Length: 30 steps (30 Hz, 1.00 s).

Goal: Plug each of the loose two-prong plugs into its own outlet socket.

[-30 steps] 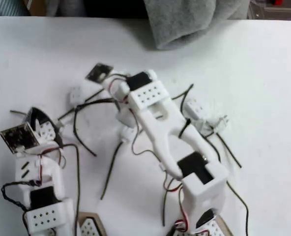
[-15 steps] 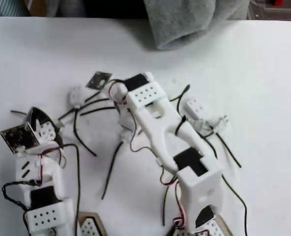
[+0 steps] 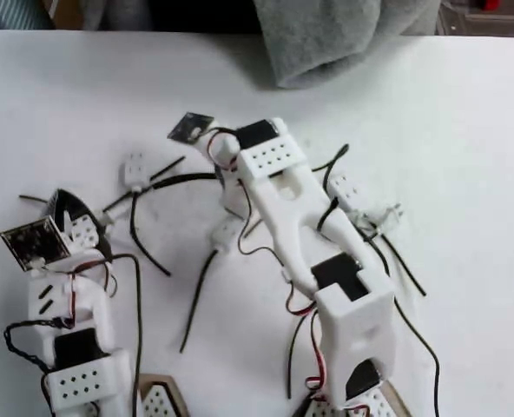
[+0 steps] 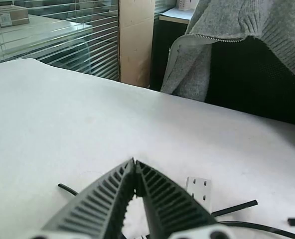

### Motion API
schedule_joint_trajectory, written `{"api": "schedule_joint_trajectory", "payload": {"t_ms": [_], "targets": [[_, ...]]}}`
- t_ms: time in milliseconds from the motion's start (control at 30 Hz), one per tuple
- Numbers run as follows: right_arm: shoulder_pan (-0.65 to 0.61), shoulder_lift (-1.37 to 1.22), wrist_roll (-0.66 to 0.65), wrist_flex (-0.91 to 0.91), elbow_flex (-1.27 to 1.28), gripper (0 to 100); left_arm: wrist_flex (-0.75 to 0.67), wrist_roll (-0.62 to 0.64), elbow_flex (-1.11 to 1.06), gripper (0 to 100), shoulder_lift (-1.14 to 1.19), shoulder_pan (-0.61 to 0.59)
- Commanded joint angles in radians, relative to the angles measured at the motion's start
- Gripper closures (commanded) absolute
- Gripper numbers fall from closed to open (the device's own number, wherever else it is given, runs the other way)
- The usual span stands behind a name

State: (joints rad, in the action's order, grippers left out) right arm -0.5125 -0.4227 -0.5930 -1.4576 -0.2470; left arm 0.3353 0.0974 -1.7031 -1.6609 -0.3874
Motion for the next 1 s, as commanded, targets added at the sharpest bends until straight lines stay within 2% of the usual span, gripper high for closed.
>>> {"api": "schedule_joint_trajectory", "payload": {"t_ms": [0, 400, 967], "targets": [[-0.004, -0.002, -0.008, -0.002, -0.021, 97.9, -0.003, 0.009, 0.006, 98, -0.013, -0.008], [-0.082, -0.008, 0.002, -0.004, -0.008, 97.9, -0.003, 0.009, 0.006, 98, -0.013, -0.008], [-0.059, -0.007, 0.0, 0.108, 0.206, 97.9, -0.003, 0.009, 0.006, 98, -0.013, -0.008]]}}
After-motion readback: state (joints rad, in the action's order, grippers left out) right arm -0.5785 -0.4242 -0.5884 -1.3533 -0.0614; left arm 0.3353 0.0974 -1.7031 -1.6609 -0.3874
